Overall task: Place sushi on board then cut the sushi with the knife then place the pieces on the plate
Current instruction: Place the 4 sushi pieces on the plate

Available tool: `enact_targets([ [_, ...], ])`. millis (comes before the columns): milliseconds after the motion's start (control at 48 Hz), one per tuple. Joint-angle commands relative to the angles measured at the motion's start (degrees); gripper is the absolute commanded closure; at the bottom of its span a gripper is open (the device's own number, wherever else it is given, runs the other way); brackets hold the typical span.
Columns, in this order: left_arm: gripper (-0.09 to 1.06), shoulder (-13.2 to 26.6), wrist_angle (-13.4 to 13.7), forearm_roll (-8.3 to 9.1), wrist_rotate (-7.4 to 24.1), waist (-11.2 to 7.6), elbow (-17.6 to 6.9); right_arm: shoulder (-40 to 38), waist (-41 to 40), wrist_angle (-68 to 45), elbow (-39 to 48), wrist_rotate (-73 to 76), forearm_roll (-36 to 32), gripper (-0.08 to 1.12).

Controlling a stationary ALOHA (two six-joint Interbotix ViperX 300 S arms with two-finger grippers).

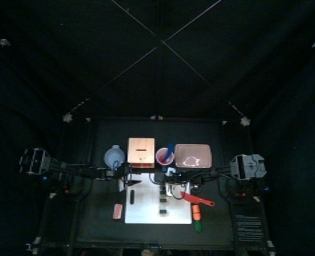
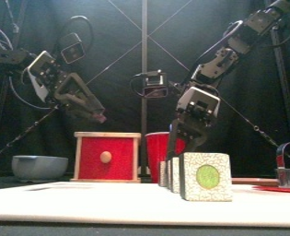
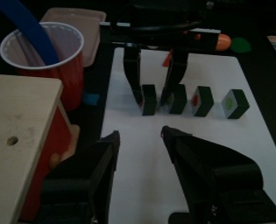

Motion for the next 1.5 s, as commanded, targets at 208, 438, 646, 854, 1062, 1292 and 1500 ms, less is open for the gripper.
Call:
enact_targets([
  [208, 0.15, 0.4, -0.3, 0.0, -0.2, 0.18, -0.5, -10.8, -3.8, 4.9, 1.7, 0.2, 0.8, 0.47],
  [438, 0.15, 0.6, -0.3, 0.0, 0.0, 0.18, -0.6, -20.7, -9.7, 11.8, 5.2, 0.4, 0.8, 0.47],
  [646, 0.15, 0.9, -0.3, 0.0, -0.1, 0.18, -0.8, -24.2, -16.7, 14.2, 7.7, 0.4, 2.6, 0.47],
  [854, 0.15, 1.1, -0.3, 0.0, -0.2, 0.18, -0.9, -21.9, -22.7, 11.3, 9.8, 0.4, 3.6, 0.47],
  [1062, 0.15, 1.2, -0.3, 0.0, -0.2, 0.35, -0.9, -17.0, -26.9, 6.8, 10.5, 0.2, 4.0, 0.47],
  [1292, 0.16, 1.2, -0.3, -0.26, -0.2, 0.35, -0.9, -12.6, -29.3, 4.4, 10.7, 0.2, 4.0, 0.47],
  [1500, 0.16, 1.7, -0.3, -0.35, -0.1, 0.44, -0.9, -10.5, -29.9, 4.3, 10.8, 0.2, 3.6, 0.39],
])
